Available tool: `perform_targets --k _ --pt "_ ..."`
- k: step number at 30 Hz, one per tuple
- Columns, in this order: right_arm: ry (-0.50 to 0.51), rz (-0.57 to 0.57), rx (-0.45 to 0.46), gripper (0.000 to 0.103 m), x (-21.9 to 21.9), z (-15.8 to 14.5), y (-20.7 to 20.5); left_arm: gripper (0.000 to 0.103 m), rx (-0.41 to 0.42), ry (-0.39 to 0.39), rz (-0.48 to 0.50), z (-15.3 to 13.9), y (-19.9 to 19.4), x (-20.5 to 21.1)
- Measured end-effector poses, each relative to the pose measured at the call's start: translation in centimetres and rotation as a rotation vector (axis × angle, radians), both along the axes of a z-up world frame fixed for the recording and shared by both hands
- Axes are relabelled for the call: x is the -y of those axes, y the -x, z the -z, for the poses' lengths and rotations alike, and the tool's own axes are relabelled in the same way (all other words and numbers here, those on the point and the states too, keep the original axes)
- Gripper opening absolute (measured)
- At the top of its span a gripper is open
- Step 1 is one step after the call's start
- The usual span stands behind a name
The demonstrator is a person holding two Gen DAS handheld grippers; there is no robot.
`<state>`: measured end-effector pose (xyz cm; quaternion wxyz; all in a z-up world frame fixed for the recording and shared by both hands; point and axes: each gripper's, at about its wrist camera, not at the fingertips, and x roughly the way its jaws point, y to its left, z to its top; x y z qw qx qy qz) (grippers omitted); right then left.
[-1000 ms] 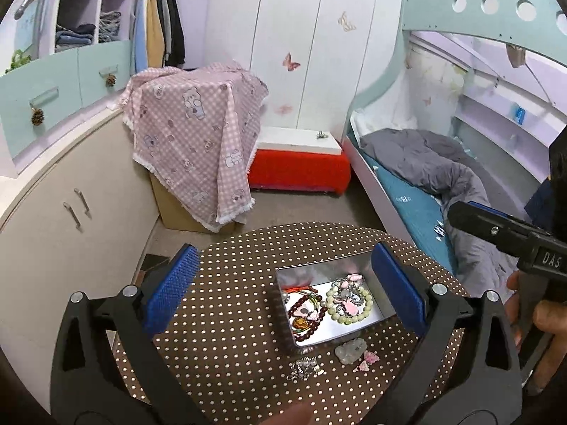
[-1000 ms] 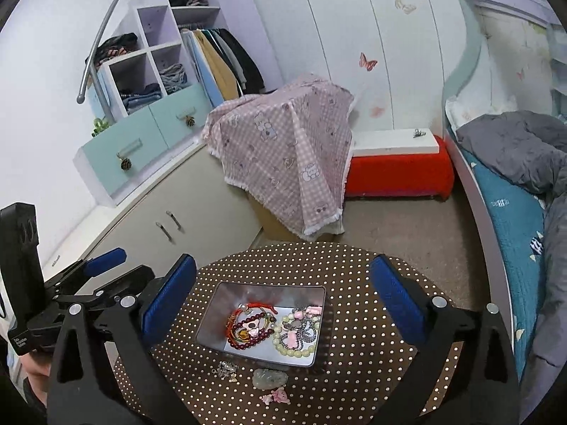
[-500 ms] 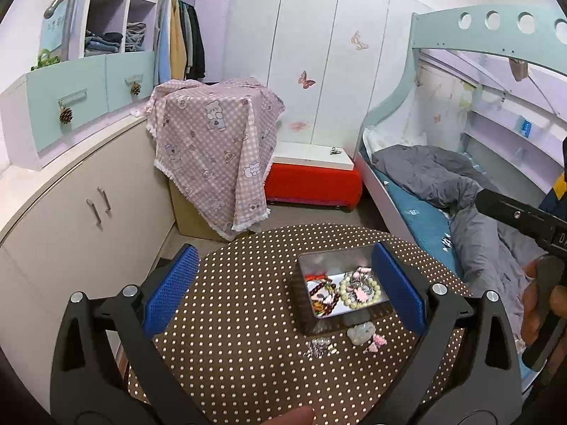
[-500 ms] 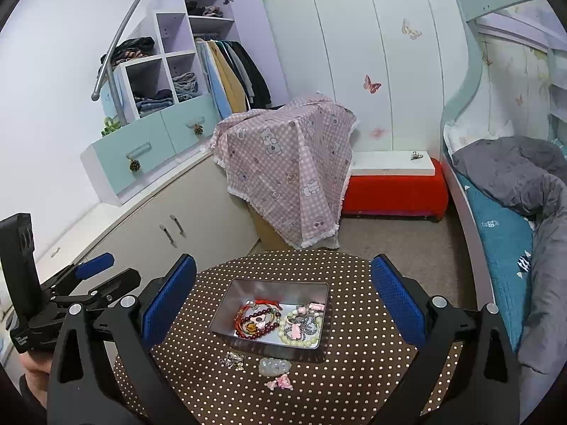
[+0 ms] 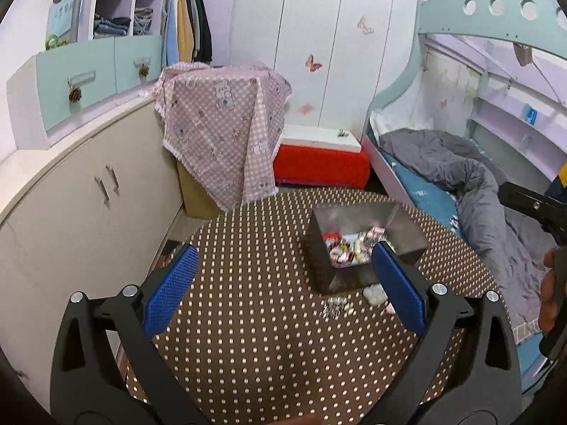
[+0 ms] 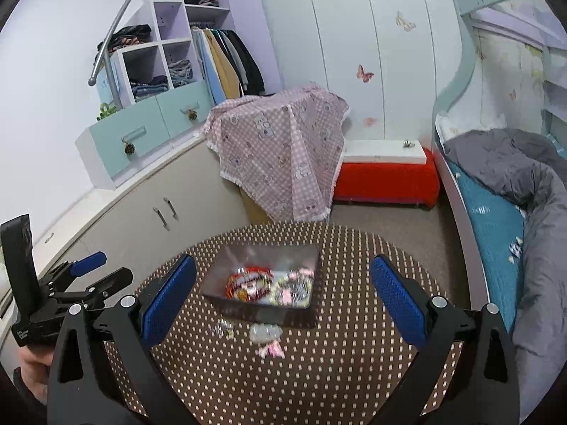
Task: Organize jewelry
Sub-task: 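Move both tools back toward the remaining pieces beside the box, then grasp the pearl chain with the left tool while the right tool grasps the pink charm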
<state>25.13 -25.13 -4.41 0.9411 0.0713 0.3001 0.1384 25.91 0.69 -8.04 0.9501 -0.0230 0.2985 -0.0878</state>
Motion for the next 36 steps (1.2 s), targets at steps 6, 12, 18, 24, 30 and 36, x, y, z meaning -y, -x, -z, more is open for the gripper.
perform_targets --k 6,12,18,24,30,36 --pt "-0.008 0.008 -0.103 0.095 0.6 3.9 0.5 0.096 -0.064 -0.03 0.004 3.2 0.1 0.5" --pt "0.001 0.004 -0.185 0.095 0.3 7.3 1.0 0.096 -0.137 -0.089 0.034 6.6 -1.0 2.0" --pt "-0.012 -0.008 -0.224 0.095 0.1 8.8 1.3 0.096 -0.215 -0.155 0.063 9.6 -3.2 3.5" --pt "-0.014 -0.004 -0.249 0.095 0.0 9.8 1.3 0.096 -0.246 -0.202 0.093 10.7 -4.3 4.8" --pt "-0.017 -0.003 -0.263 0.095 -0.1 10.3 1.1 0.095 -0.254 -0.226 0.093 10.8 -5.2 5.6" --pt "0.001 -0.012 -0.273 0.095 -0.5 10.7 0.6 0.059 -0.259 -0.158 0.158 10.7 -5.6 6.2"
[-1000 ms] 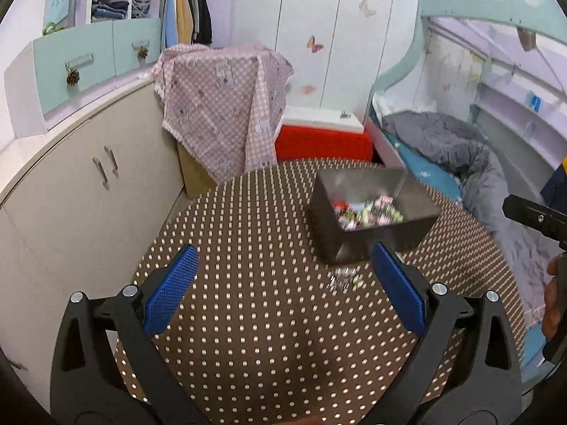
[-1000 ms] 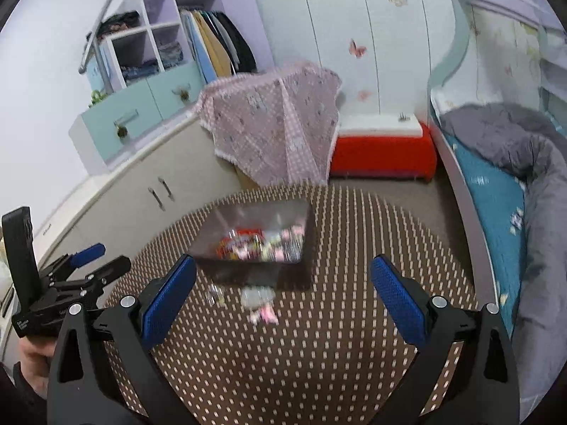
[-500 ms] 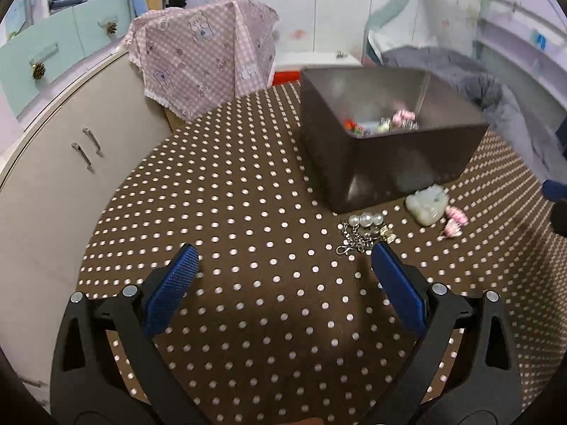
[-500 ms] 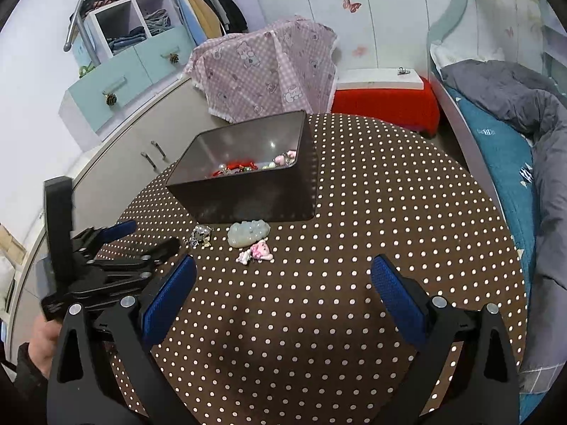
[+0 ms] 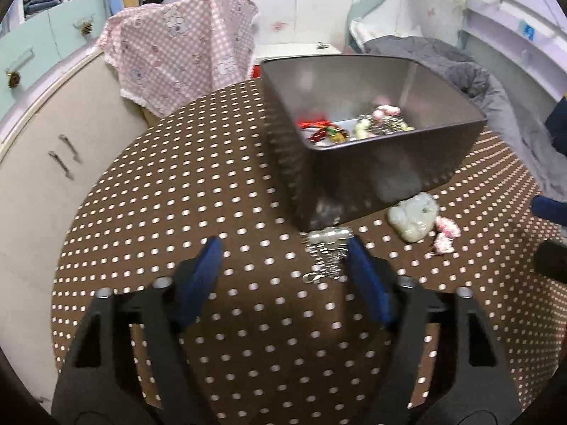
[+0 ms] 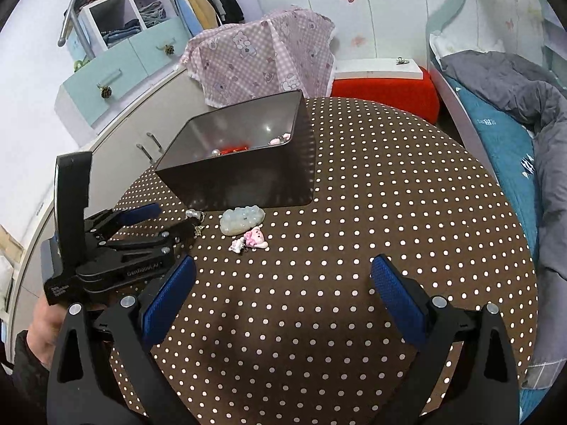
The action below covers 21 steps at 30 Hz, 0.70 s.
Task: Organize jewelry
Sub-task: 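Grasp the pearl chain with the left tool while the right tool grasps the pink charm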
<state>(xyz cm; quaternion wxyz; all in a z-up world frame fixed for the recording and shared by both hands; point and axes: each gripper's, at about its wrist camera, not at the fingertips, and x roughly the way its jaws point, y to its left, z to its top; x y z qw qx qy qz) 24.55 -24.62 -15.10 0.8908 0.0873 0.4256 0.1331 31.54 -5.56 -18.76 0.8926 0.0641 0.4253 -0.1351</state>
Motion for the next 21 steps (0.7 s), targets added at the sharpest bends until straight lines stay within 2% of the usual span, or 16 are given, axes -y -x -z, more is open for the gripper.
perform_targets --k 1,2,3,6,10,14,17,18,19,21 --pt "0.003 -0.002 -0.001 0.095 -0.1 0.1 -0.2 0.047 0.003 0.01 0.015 -0.1 0.1 0.2" --pt "0.01 -0.006 -0.001 0.095 -0.3 0.2 -0.3 0.041 0.006 0.018 0.03 -0.1 0.2 0.4" --pt "0.015 -0.01 0.001 0.095 -0.4 0.2 -0.3 0.03 0.006 0.028 0.044 -0.2 0.5 0.7" --pt "0.038 -0.028 0.003 0.095 -1.1 0.6 -0.7 0.011 -0.006 0.075 0.07 -0.2 0.8 0.8" --pt "0.088 -0.059 0.013 0.095 -2.3 1.2 -1.3 0.005 -0.03 0.153 0.07 -0.1 1.5 -0.5" --pt "0.133 -0.09 0.014 0.093 -3.6 2.0 -2.5 0.005 -0.03 0.162 0.053 0.0 2.0 -1.6" --pt "0.154 -0.111 0.018 0.085 -4.4 2.3 -3.2 0.005 -0.025 0.15 0.053 -0.1 2.4 -1.7" --pt "0.167 -0.122 0.015 0.079 -4.9 2.6 -3.5 0.005 -0.026 0.15 0.054 -0.1 2.5 -1.7" --pt "0.185 -0.137 0.013 0.068 -5.3 2.9 -3.8 0.005 -0.027 0.153 0.053 0.0 2.6 -1.7" --pt "0.247 -0.145 0.025 0.06 -6.1 3.1 -3.8 0.005 -0.029 0.162 0.05 0.0 2.7 -2.0"
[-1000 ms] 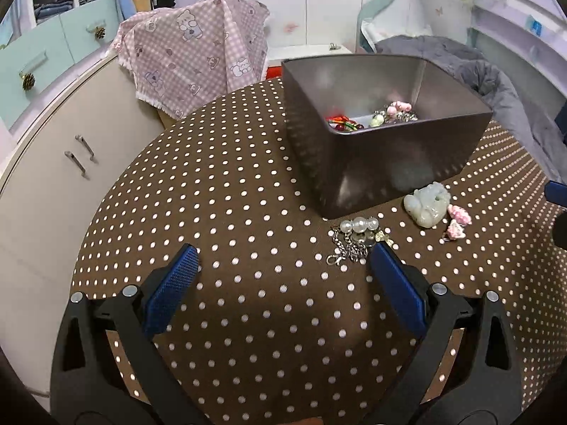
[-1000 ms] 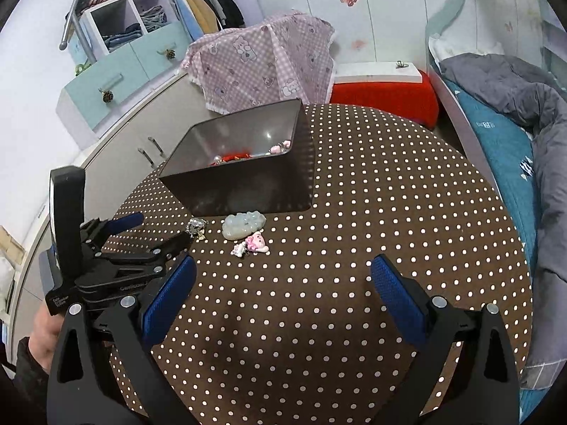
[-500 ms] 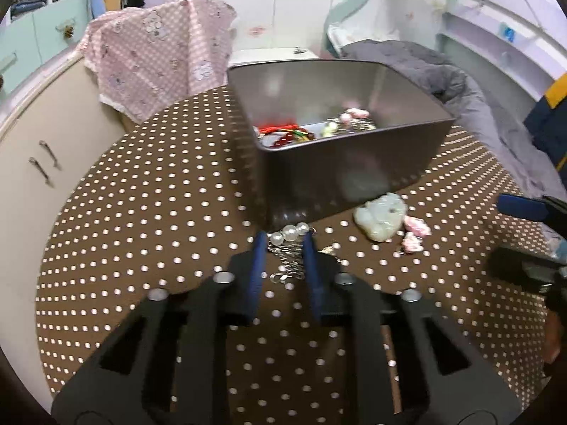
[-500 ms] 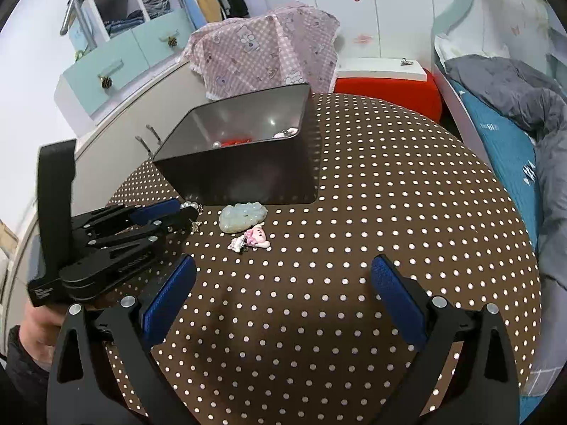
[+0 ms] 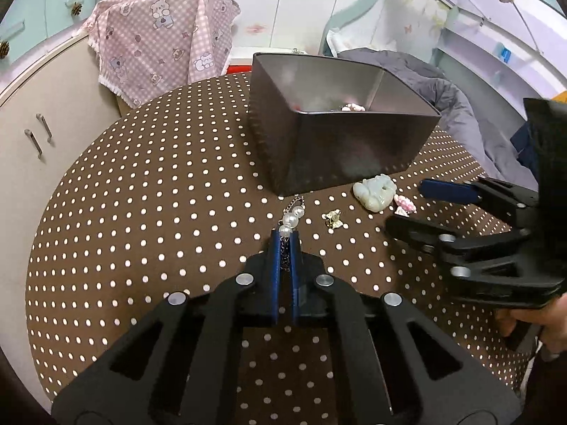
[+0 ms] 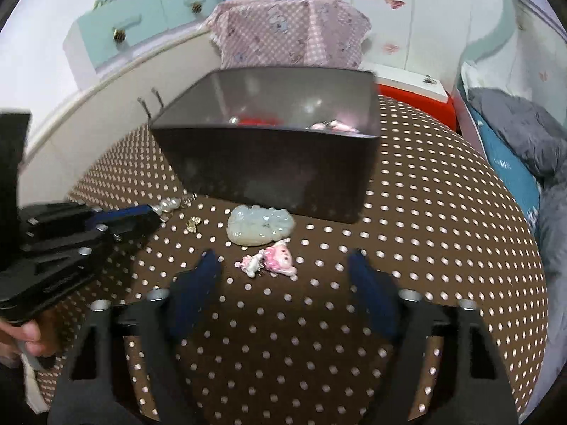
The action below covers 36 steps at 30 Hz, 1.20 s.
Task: Organize jewelry
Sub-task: 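Grasp the pearl chain with the left tool while the right tool grasps the pink charm, then lift both held pieces over the box and release them inside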
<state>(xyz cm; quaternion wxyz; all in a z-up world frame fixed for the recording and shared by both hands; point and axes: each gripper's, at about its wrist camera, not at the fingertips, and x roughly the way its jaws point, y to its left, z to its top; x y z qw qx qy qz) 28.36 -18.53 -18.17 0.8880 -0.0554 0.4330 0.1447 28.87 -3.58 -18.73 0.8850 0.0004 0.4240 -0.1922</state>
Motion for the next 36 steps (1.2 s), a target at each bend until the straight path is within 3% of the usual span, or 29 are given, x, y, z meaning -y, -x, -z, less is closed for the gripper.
perform_targets --k 1,3,8,14,20,36 --pt "0.017 -0.015 0.01 0.041 -0.3 -0.1 0.1 0.005 -0.001 0.005 -0.003 0.0 0.1 -0.1" --pt "0.022 -0.023 0.016 0.02 -0.4 -0.2 0.4 0.005 -0.001 0.012 -0.008 0.0 0.3 -0.4" --pt "-0.028 -0.016 0.011 0.019 0.7 -0.5 1.5 0.005 0.014 0.025 -0.013 -0.5 1.2 -1.1" --pt "-0.104 0.008 0.04 0.019 2.2 -3.0 3.1 0.005 0.052 0.056 -0.023 -2.4 2.5 -2.4" --pt "-0.147 0.005 0.09 0.019 3.2 -6.3 3.8 0.005 0.124 0.1 -0.011 -6.0 3.4 -3.2" --pt "-0.164 -0.056 0.314 0.019 3.4 -17.0 2.1 0.005 0.348 0.106 0.052 -15.5 2.6 -1.4"
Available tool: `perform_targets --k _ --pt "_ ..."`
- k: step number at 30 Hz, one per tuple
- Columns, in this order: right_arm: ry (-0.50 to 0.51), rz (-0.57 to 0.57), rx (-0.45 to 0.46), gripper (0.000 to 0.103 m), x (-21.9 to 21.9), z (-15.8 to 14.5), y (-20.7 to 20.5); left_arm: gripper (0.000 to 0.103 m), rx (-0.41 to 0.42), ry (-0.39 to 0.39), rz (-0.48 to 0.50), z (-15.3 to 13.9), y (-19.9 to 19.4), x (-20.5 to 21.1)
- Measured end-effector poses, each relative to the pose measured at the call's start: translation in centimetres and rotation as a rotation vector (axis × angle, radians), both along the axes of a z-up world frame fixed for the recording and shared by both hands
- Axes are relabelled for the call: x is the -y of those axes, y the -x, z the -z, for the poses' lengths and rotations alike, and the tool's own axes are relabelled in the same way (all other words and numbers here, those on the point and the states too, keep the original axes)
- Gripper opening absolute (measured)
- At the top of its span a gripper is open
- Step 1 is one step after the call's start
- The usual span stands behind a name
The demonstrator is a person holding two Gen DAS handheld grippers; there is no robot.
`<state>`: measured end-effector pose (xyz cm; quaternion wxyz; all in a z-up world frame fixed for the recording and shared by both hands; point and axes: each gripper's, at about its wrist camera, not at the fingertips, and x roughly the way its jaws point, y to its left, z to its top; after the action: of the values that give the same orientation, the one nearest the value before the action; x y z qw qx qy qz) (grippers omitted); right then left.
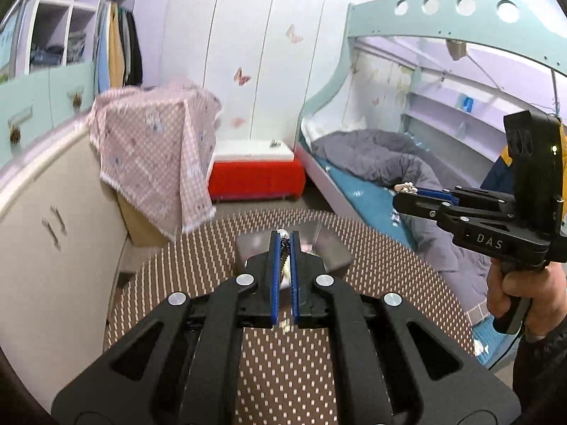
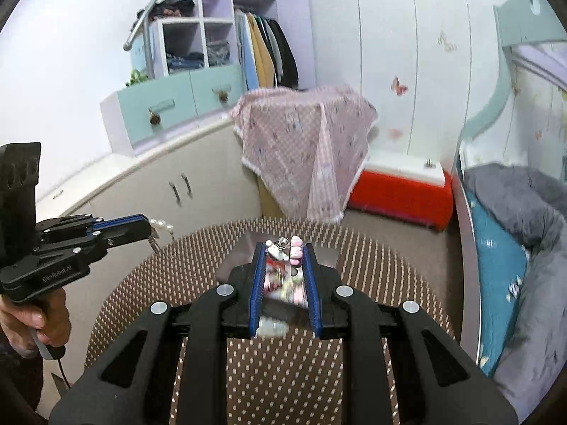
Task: Organize jewelry
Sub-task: 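Lift both held pieces over the box and release them inside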
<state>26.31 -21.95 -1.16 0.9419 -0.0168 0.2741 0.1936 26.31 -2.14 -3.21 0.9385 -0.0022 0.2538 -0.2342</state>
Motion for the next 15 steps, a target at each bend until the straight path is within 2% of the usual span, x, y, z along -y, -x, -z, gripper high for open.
perform_targets --k 4,7,15 --pt "0.009 -0.003 0.025 0.019 0.1 -1.3 -1.0 0.005 0.03 0.002 0.012 -1.5 -0.9 0.6" --pt "0.001 -0.011 0.023 0.019 0.2 -1.6 -1.9 0.005 0.02 0.015 0.026 -1.9 -2.3 1.1" --pt "-0.017 -0.022 -0.057 0.019 -0.1 0.2 -5.3 0.005 -0.05 0.002 0.025 -0.6 -5.6 2.8"
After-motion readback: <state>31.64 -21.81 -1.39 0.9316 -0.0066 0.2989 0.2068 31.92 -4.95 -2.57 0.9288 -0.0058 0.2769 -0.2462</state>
